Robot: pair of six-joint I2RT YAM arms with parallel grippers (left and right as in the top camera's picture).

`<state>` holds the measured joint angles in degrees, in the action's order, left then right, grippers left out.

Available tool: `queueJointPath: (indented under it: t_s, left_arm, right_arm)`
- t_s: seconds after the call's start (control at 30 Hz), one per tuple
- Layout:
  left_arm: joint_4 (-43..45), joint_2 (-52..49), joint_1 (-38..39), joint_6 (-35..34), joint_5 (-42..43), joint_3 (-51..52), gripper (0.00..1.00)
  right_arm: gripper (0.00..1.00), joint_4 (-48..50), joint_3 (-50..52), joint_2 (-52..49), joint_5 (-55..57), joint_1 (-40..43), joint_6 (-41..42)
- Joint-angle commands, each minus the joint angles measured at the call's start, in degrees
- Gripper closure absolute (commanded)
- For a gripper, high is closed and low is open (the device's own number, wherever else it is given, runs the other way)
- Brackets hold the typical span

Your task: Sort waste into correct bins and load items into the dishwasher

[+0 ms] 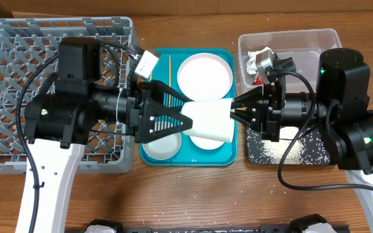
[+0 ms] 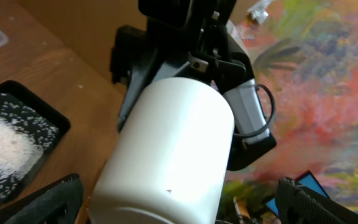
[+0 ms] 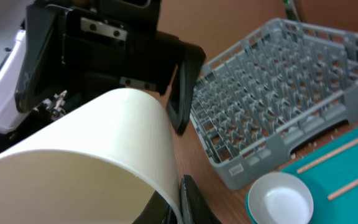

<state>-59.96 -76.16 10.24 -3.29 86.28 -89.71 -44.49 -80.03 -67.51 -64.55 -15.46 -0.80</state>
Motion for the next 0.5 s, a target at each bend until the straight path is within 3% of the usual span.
queueJointPath:
  t_s: [0.0, 0.2, 0.3, 0.33, 0.4, 0.47]
  left_arm:
    - [0.13, -0.02, 3.80, 2.05, 4.17, -0.76, 0.00]
    - [0.81, -0.09, 7.41, 2.03, -5.77, -0.76, 0.20]
    - [2.29, -0.13, 7.41, 2.01, -6.82, -0.76, 0.43]
    - [2.25, -0.13, 7.41, 2.03, -7.63, -0.76, 0.48]
    - [1.84, 0.04, 6.45, 1.40, -11.65, -0.76, 0.49]
    - [-1.03, 0.85, 1.40, -0.15, -17.44, -0.76, 0.50]
  right_arm:
    - [0.96, 1.18, -0.68, -0.13, -3.10, 0.04, -0.09]
    - [0.96, 0.07, -0.68, -0.44, -3.10, 0.04, 0.57]
    - [0.96, -0.55, -0.68, -0.44, -3.10, 0.04, 0.57]
    - [0.89, -0.68, -0.68, -0.44, -3.10, 0.04, 0.57]
    - [0.54, -0.79, -0.68, -0.04, -3.08, 0.07, 0.55]
    - [0.31, -0.83, -0.68, 1.51, -2.32, 1.40, 0.57]
